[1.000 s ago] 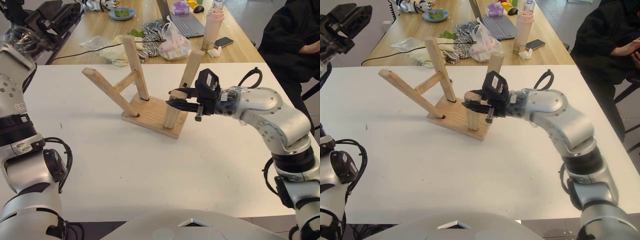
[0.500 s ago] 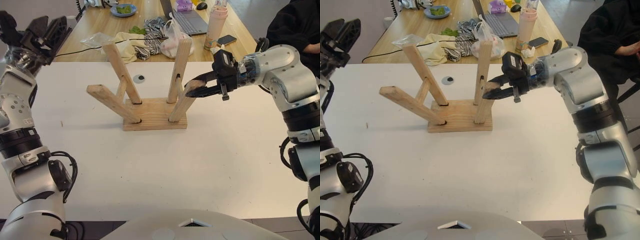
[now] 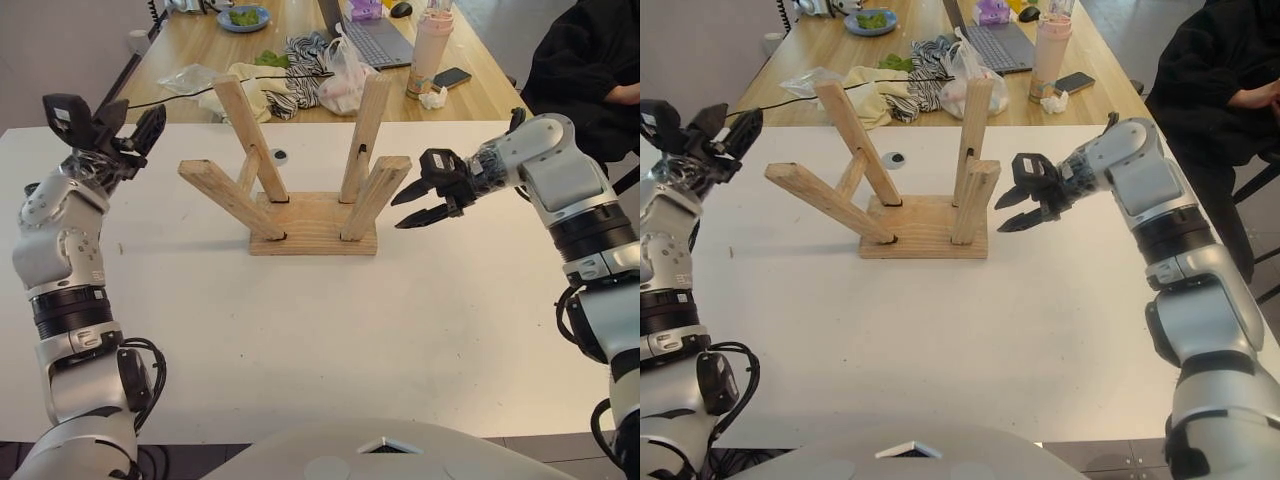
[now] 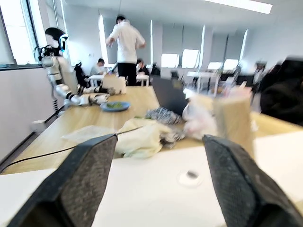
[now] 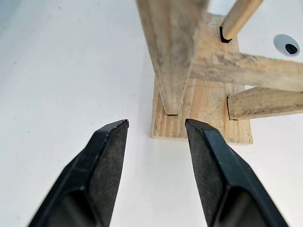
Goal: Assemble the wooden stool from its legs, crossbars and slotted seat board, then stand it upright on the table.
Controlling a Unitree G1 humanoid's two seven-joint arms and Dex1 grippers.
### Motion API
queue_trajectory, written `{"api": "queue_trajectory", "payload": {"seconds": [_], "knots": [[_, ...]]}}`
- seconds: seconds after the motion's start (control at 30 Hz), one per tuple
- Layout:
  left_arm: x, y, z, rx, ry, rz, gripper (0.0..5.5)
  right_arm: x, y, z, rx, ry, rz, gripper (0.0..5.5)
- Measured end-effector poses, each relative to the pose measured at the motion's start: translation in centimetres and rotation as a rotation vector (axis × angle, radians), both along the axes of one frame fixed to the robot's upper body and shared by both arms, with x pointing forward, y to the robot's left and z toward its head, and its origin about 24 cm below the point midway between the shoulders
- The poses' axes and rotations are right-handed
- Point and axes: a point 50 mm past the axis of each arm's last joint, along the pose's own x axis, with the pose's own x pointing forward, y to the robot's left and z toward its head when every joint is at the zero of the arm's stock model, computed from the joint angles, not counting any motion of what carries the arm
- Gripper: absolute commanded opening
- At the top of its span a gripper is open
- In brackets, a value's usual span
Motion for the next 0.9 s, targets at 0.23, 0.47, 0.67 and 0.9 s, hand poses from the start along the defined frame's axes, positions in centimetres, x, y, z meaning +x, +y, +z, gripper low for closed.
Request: {"api": "queue_trajectory", "payload": {"seconds": [0.23,0.47,0.67,0.9], "knots": [[0.5,-2.0,-9.8,-0.002,0.279,0.119,3.32,-2.7,-2.7,-7.2,-0.111,-0.053,-0.248,2.20],[-2.7,-2.6,-15.1,0.027,0.425,0.126,3.32,-3.6,-2.7,-9.5,-0.032,-0.110,-0.536,2.20],[-4.0,-6.0,-15.1,-0.033,0.425,0.018,3.32,-3.9,-2.5,-10.0,0.007,-0.125,-0.642,2.20],[-4.5,-12.3,-14.9,-0.080,0.437,-0.164,3.32,-3.6,-3.9,-10.5,-0.031,-0.147,-0.745,2.20]]}}
